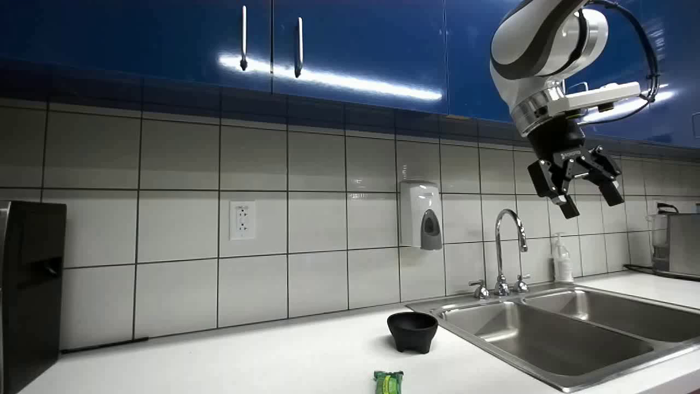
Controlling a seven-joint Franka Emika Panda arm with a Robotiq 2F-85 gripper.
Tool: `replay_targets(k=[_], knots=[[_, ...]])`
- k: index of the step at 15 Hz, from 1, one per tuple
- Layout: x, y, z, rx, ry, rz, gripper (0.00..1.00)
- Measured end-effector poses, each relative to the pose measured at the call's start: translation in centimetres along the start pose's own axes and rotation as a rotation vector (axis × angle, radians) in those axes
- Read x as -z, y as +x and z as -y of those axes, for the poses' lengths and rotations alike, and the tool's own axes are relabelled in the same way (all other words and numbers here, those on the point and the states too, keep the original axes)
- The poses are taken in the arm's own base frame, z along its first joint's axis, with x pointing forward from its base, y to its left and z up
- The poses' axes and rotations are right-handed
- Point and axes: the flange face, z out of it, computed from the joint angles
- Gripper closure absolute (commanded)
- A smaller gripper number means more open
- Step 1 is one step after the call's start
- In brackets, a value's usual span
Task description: Put the black bowl in the sink
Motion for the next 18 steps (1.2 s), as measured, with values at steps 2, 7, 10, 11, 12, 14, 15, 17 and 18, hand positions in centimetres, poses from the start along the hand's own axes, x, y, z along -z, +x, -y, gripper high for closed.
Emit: replay_targets(k=[2,7,10,11,12,14,15,17,18], knots=[[-0.02,0.01,0.00,0.000,0.000,0.000,0.00],[-0.02,0.01,0.00,0.000,0.000,0.000,0.00],[-0.02,0.01,0.00,0.000,0.000,0.000,0.00],[-0.02,0.01,0.00,0.000,0.000,0.000,0.00],[-0.02,0.01,0.00,0.000,0.000,0.000,0.00],[-0.02,0.01,0.00,0.000,0.000,0.000,0.00],[-0.02,0.02,0.00,0.000,0.000,0.000,0.00],[-0.18,0.21,0.22,-0.017,0.006,-0.014,0.00],[-0.43,0.51,0.63,-0.049,0.017,-0.038,0.00]])
